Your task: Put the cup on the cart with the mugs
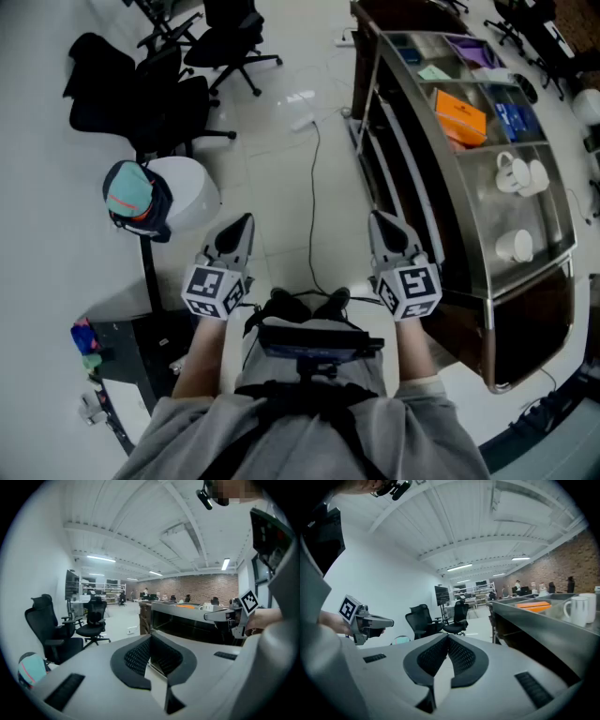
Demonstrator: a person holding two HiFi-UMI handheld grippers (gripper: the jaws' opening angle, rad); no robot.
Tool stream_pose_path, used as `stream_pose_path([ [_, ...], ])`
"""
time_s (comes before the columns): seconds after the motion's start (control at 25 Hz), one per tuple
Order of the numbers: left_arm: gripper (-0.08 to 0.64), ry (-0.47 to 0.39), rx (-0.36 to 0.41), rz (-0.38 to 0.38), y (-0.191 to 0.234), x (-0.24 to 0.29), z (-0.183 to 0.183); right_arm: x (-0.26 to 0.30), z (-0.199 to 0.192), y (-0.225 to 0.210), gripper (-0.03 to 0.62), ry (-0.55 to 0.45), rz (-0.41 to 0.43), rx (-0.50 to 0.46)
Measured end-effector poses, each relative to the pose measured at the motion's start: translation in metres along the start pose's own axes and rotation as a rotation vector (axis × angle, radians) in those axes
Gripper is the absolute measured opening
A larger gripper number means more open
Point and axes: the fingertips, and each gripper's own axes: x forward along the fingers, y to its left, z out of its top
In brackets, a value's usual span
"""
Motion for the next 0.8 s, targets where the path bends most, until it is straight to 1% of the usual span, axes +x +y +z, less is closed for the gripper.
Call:
stream_pose_path([
  [0.12, 0.0, -0.014, -0.019, 0.045, 0.04, -0.02, -0.002, 0.038, 0.01, 0.039, 0.0, 0.007, 0.058, -0.021],
  [0.2, 0.0, -0.02, -0.032, 0.076, 0.067, -0.039, -0.002, 0.062, 0.014, 0.072, 0.0, 0.015, 0.109, -0.029],
  [0.32, 0.0, -0.037, -0.07, 0.161, 0.108, -0.073, -0.009, 0.099, 0.022, 0.122, 0.0, 0.031, 0.21, -0.07],
  [0.4, 0.0, -0.033, -0.08, 0.207, 0.131, -0.091, -0.017, 0.124, 0.028, 0.151, 0.0, 0.028, 0.266, -0.093],
  [0.52, 0.0, -0.027, -0.097, 0.274, 0.167, -0.121, -0.033, 0.156, 0.031, 0.197, 0.0, 0.027, 0.334, -0.109],
  [0.64, 0.0, -0.041, -0.135, 0.359, 0.202, -0.152, -0.046, 0.187, 0.033, 0.242, 0.0, 0.018, 0.411, -0.131],
  [0.8, 0.0, -0.054, -0.153, 0.479, 0.242, -0.192, -0.055, 0.229, 0.031, 0.301, 0.0, 0.033, 0.53, -0.152],
])
